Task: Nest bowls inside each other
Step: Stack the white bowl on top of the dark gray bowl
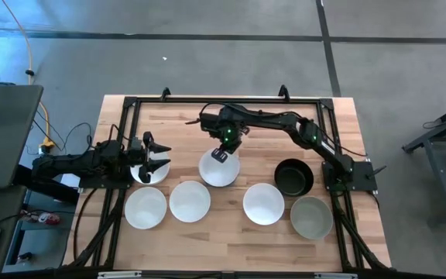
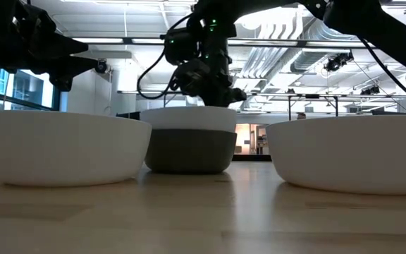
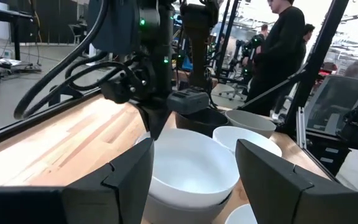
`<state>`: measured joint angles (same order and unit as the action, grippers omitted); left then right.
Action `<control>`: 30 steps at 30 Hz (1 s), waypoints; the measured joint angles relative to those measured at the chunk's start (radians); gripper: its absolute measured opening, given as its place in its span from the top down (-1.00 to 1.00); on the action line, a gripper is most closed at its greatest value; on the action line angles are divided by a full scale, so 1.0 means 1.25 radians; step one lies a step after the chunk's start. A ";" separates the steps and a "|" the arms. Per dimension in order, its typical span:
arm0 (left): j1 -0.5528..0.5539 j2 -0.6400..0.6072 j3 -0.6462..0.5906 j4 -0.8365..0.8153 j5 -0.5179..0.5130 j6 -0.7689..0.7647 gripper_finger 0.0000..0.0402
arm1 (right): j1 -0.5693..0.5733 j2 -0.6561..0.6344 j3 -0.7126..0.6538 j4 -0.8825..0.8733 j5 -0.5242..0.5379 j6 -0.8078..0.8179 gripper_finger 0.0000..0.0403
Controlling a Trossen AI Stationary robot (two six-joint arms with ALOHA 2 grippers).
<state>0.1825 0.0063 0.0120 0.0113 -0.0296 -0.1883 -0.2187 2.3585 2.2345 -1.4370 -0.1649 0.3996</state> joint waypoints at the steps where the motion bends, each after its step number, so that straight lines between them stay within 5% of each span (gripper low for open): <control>1: 0.000 0.000 0.000 0.000 0.000 0.000 -0.07 | 0.002 0.000 0.000 0.010 0.007 0.000 1.00; 30: 0.000 0.000 0.000 0.000 0.000 0.000 -0.07 | 0.008 -0.009 -0.071 0.061 0.019 -0.006 0.98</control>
<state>0.1825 0.0063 0.0120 0.0116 -0.0296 -0.1883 -0.2085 2.3475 2.1456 -1.3608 -0.1410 0.3920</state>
